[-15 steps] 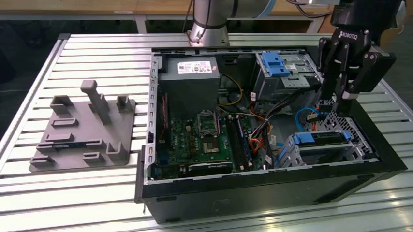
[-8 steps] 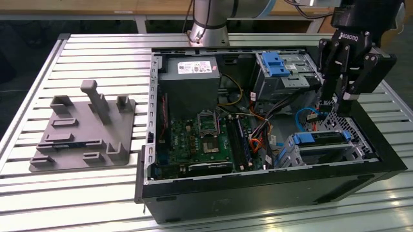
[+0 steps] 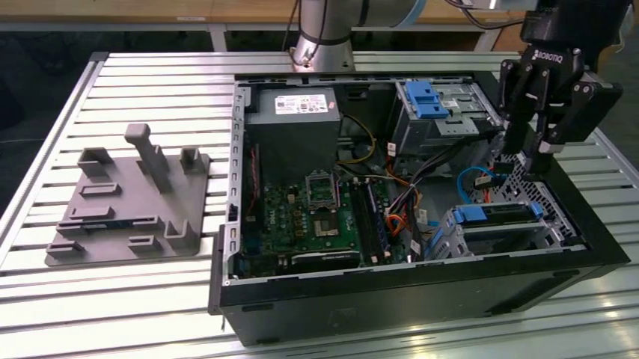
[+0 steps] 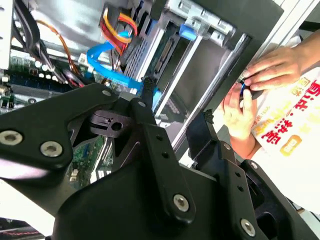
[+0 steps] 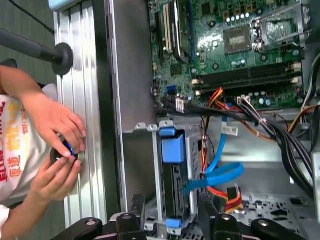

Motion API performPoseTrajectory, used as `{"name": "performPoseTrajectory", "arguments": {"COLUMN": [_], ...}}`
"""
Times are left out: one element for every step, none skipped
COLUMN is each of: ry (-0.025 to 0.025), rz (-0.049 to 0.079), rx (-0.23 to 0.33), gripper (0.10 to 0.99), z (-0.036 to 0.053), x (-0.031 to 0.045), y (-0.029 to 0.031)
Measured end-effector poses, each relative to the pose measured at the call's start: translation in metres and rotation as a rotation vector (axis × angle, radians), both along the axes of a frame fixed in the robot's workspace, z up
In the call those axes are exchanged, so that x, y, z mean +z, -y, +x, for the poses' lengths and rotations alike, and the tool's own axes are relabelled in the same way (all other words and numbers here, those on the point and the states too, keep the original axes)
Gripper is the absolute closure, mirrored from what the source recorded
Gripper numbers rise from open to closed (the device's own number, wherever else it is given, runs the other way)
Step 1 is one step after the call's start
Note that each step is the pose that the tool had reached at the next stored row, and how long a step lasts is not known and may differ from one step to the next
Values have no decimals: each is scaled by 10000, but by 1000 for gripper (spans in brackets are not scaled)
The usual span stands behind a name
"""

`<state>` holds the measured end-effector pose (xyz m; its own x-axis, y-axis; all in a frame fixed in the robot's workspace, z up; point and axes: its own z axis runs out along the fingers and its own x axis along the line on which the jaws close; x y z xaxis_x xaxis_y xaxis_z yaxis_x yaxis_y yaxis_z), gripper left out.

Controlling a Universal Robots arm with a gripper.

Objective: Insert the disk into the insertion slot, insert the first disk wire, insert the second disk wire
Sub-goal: 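Insert the first disk wire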

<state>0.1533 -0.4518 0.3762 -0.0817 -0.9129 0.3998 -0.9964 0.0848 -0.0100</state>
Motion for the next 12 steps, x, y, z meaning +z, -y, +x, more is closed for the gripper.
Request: {"name": "performPoseTrajectory", "arguments": {"ry": [0,-2,-2,-2,-1,-1,-1,-1,-1,-1,-2,-2], "rz": [0,0,-1,-2,-11,-20,-28,-42,-61,-73,-70,-72], "rx": [-1,0,1,0,1,0,0,0,0,0,0,-1], "gripper": [545,545,545,545,545,545,545,545,545,545,545,545], "z": [35,56,67,73,74,74,74,74,75,81,90,103], "x": [-2,-5,-10,-16,-23,-33,-46,-61,-76,-96,-115,-132], "y": [0,-1,-13,-40,-81,-124,-166,-208,-244,-263,-268,-269]}}
